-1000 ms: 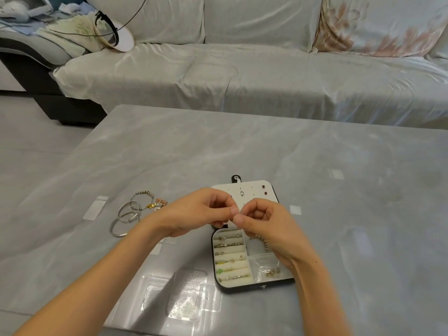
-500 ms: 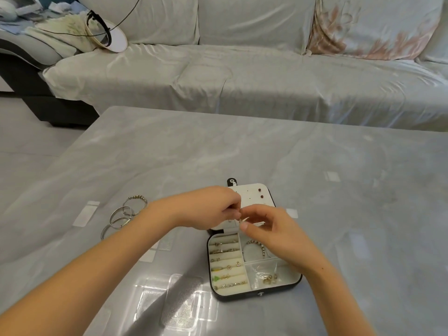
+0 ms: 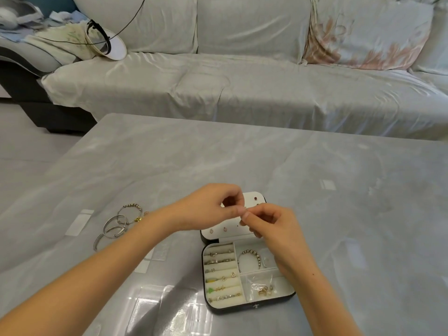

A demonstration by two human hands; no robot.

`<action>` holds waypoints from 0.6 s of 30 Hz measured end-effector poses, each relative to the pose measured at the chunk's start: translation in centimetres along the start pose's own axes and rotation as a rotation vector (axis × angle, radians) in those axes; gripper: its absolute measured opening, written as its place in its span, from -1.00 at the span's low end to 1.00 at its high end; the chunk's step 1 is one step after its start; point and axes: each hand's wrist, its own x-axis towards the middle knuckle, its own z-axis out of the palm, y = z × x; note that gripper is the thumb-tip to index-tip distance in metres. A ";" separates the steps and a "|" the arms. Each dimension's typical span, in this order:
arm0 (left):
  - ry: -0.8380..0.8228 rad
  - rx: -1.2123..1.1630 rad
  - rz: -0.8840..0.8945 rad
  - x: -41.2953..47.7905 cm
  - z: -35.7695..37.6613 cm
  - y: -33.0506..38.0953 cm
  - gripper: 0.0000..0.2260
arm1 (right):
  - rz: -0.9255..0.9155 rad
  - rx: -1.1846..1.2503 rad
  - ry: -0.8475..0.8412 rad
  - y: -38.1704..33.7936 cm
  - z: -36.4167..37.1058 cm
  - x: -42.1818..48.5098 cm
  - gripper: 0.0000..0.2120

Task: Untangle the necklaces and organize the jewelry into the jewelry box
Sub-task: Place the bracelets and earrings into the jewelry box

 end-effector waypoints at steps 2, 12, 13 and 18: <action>0.029 -0.033 -0.005 -0.1 0.9 -0.3 -0.89 | 0.005 -0.004 -0.006 0.1 0.0 -0.3 -0.93; -0.195 0.040 -0.041 1.2 0.7 -1.3 -0.83 | 0.043 -0.176 -0.215 0.2 -1.7 1.0 -0.92; -0.218 0.015 -0.042 1.3 0.4 -1.4 -0.86 | 0.060 -0.174 -0.256 0.1 -1.9 1.2 -0.91; -0.083 -0.271 -0.146 2.7 -0.5 -3.7 -0.87 | 0.077 -0.138 -0.111 -0.1 -2.5 2.6 -0.89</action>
